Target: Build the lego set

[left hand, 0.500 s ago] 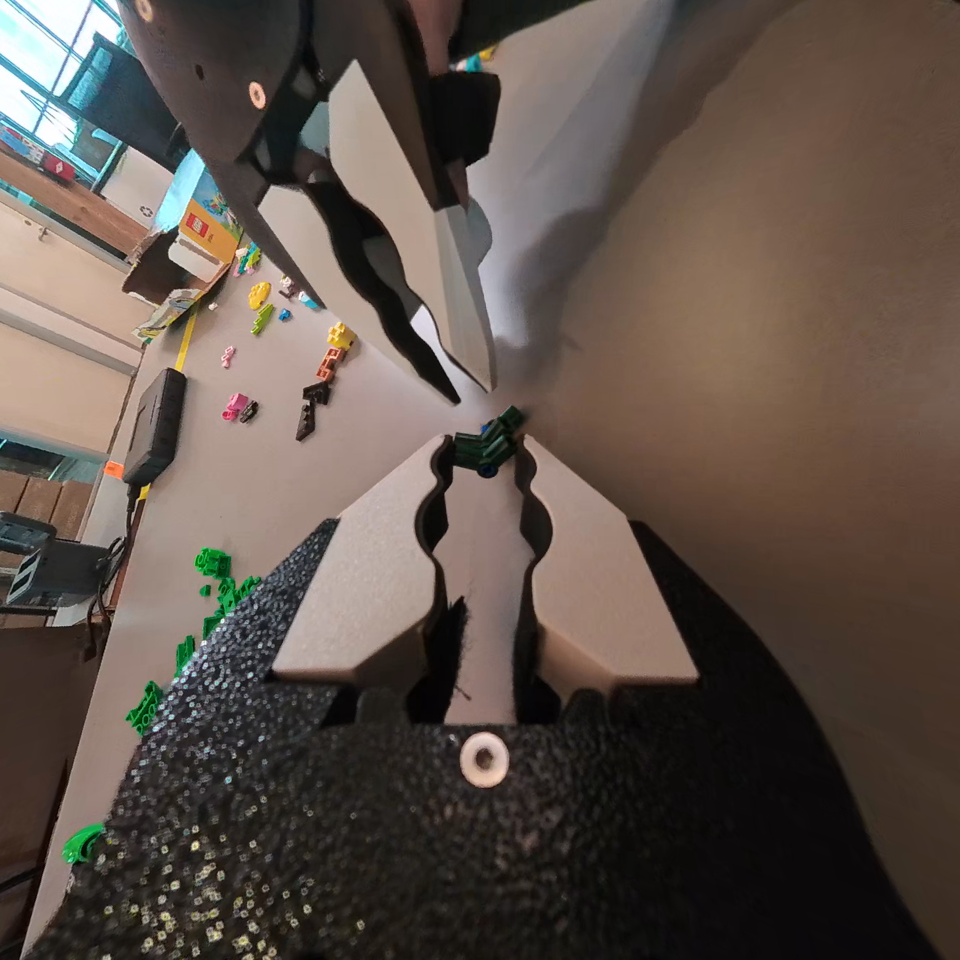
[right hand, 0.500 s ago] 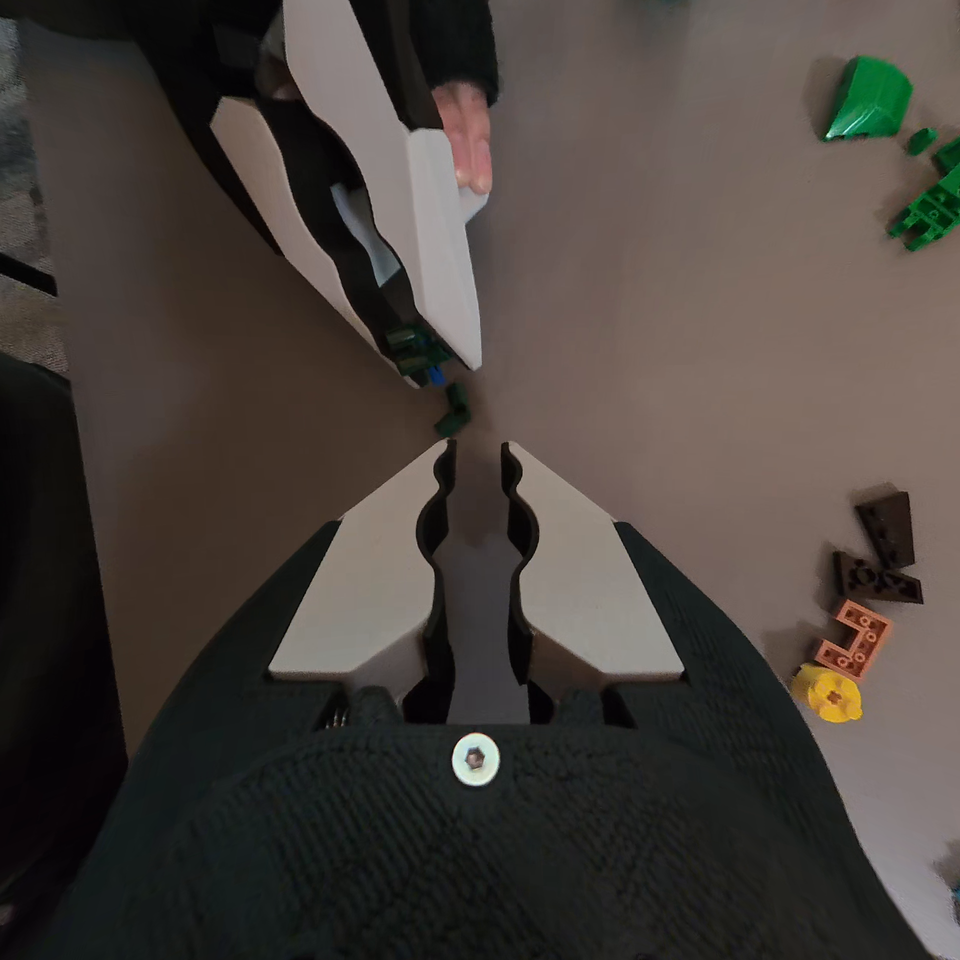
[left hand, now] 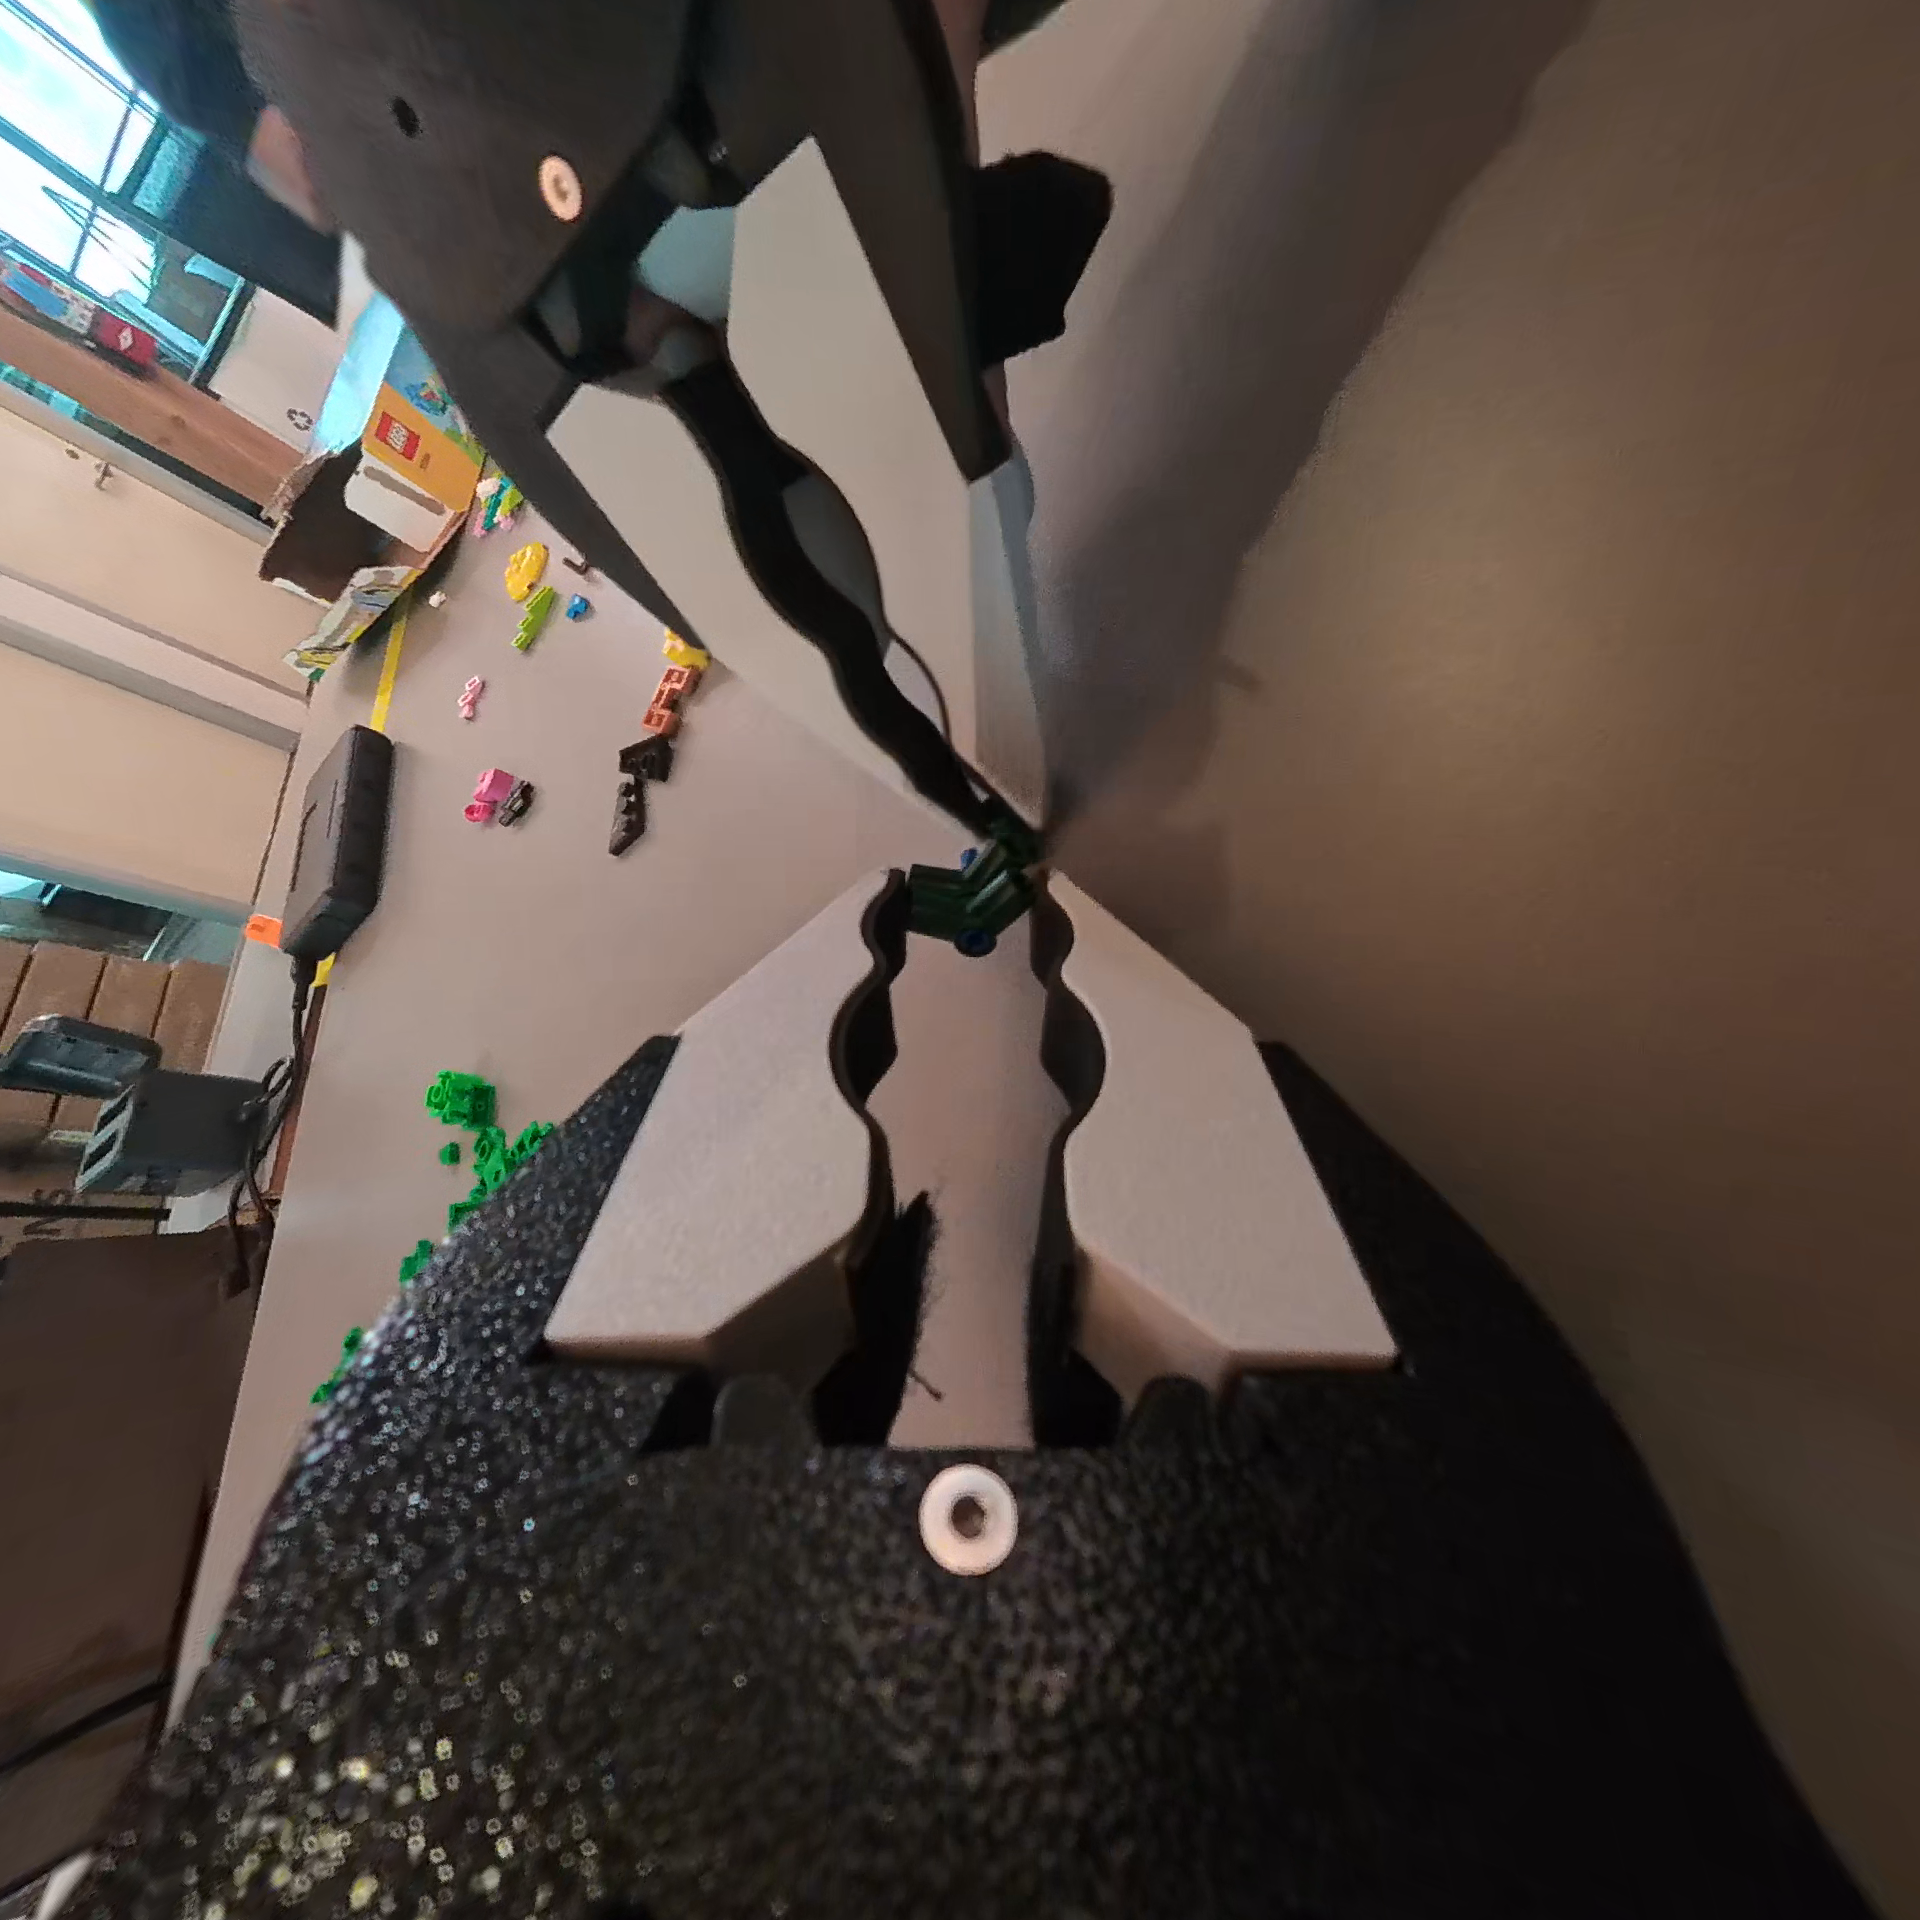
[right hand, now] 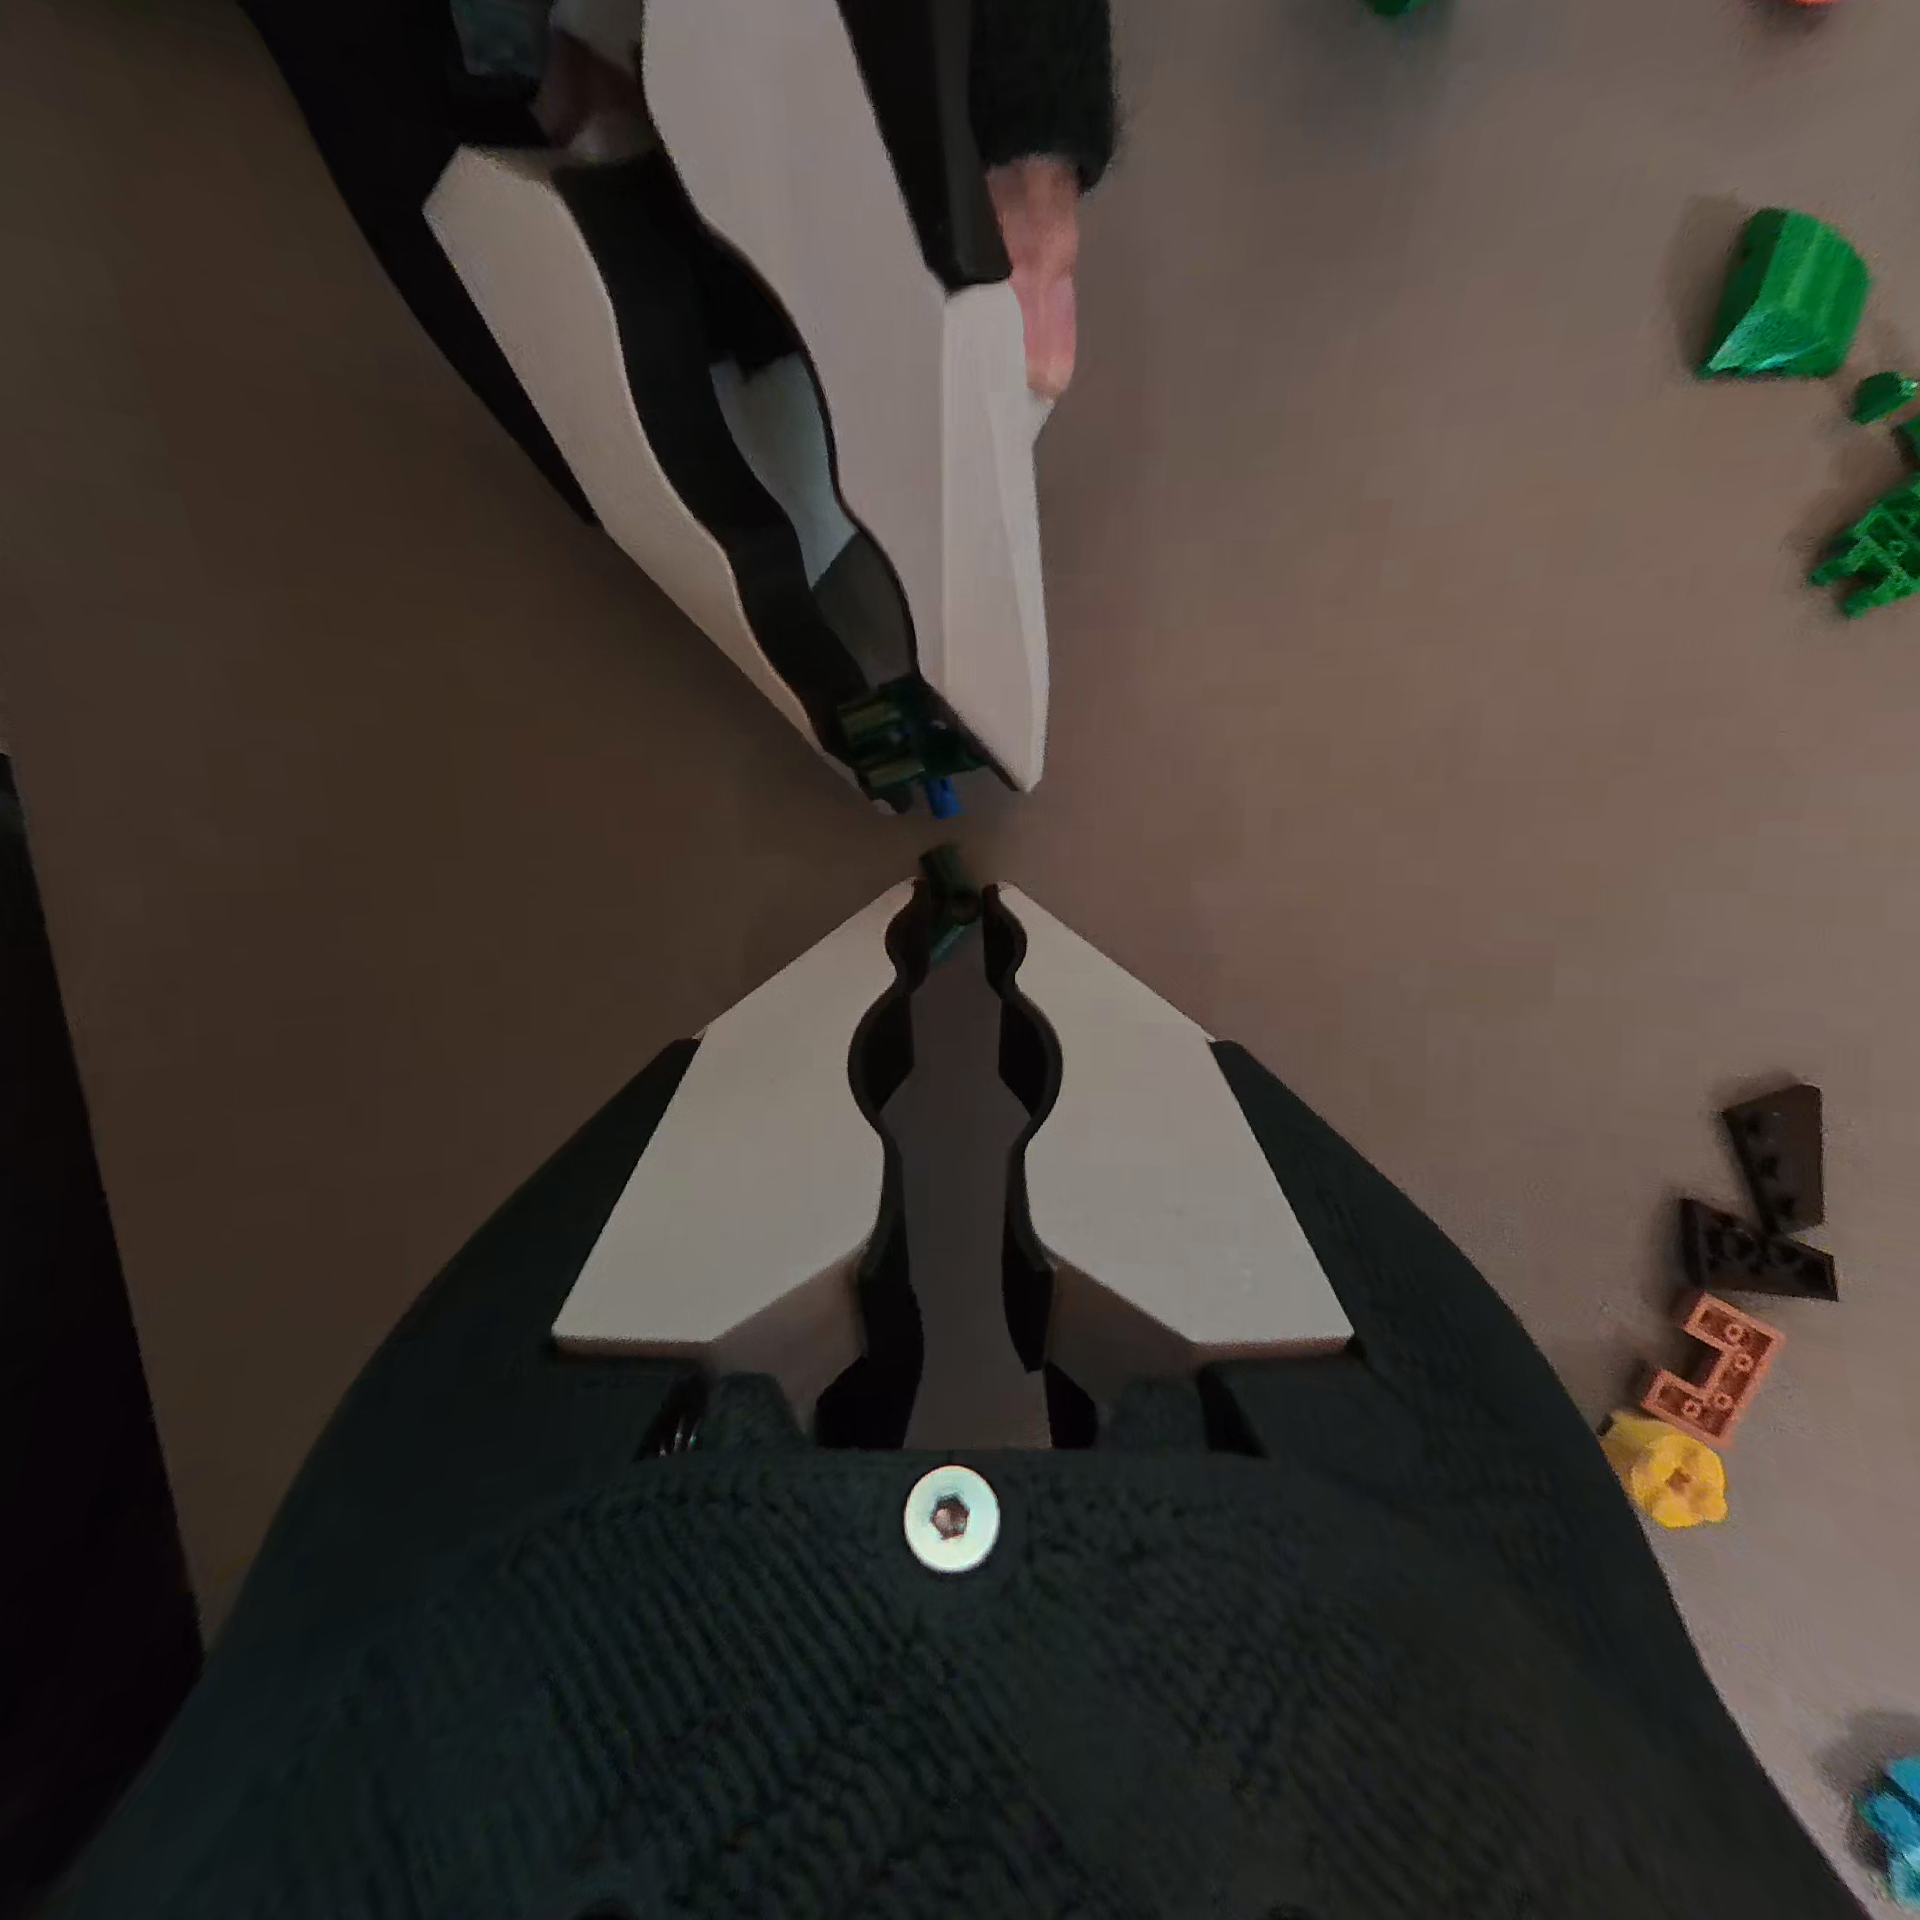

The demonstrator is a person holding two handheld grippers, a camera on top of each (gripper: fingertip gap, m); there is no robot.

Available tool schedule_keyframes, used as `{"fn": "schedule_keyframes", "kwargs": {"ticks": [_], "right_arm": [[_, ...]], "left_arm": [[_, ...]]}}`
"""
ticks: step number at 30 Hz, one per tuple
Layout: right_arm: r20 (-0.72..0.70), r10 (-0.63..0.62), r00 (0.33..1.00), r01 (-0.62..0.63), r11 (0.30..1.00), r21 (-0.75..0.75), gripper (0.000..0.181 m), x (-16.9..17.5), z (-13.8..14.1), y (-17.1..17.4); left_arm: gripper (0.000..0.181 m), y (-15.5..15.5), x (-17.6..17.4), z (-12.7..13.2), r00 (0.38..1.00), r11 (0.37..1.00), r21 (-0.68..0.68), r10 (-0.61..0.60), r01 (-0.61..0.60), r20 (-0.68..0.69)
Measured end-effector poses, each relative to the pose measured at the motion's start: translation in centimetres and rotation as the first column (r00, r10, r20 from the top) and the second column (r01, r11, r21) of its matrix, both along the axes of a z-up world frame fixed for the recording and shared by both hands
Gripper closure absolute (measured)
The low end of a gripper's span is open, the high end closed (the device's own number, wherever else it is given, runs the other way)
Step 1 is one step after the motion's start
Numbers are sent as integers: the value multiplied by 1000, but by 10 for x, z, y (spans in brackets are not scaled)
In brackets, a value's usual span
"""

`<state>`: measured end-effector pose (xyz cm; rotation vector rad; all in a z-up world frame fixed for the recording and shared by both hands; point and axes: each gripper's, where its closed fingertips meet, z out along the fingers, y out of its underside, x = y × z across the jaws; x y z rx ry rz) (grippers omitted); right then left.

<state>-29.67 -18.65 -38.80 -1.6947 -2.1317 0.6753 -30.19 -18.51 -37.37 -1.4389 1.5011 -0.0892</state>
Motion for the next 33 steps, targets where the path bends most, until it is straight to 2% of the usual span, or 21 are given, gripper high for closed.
{"fn": "schedule_keyframes", "kwargs": {"ticks": [1,3,5,6,8,10,11,13,15,17,20,24,28,31,33], "right_arm": [[-37,-12,999,12,1000,-16,174,-2,3,3],[-174,-77,982,54,989,-138,174,-11,19,10],[-348,-209,914,82,935,-345,175,-22,45,22],[-419,-282,863,53,875,-481,175,-26,61,24],[-488,-424,763,-68,698,-713,175,-26,92,31],[-493,-519,698,-204,516,-832,175,-22,115,37],[-486,-535,691,-241,464,-853,175,-22,117,37],[-492,-525,695,-297,413,-861,175,-23,120,30],[-516,-513,686,-342,399,-851,175,-26,125,22],[-549,-502,669,-364,422,-830,175,-29,125,16],[-559,-500,661,-369,433,-823,175,-33,122,12],[-531,-516,672,-356,404,-843,175,-35,119,15],[-527,-513,678,-326,433,-841,175,-36,115,15],[-541,-499,677,-288,496,-819,175,-38,110,14],[-544,-499,675,-280,508,-814,175,-39,109,14]], "left_arm": [[160,1,-1,1,1000,1000,-4,10,-10,14],[159,10,-6,10,996,998,22,57,-59,71],[160,21,-17,31,969,991,33,118,-128,215],[160,23,-21,44,945,989,24,132,-145,299],[160,23,-27,65,899,988,29,126,-153,419],[160,21,-28,77,880,984,71,111,-161,462],[160,20,-27,80,877,981,96,105,-168,469],[160,19,-25,86,871,972,138,103,-191,481],[160,18,-25,94,857,963,167,100,-212,505],[160,15,-25,102,840,958,184,91,-221,534],[160,14,-22,99,851,960,188,85,-210,518],[160,16,-24,96,870,953,212,91,-218,484],[160,17,-25,93,879,951,219,94,-218,467],[160,16,-25,93,876,957,206,85,-205,474],[160,16,-24,93,882,954,218,82,-204,465]]}}
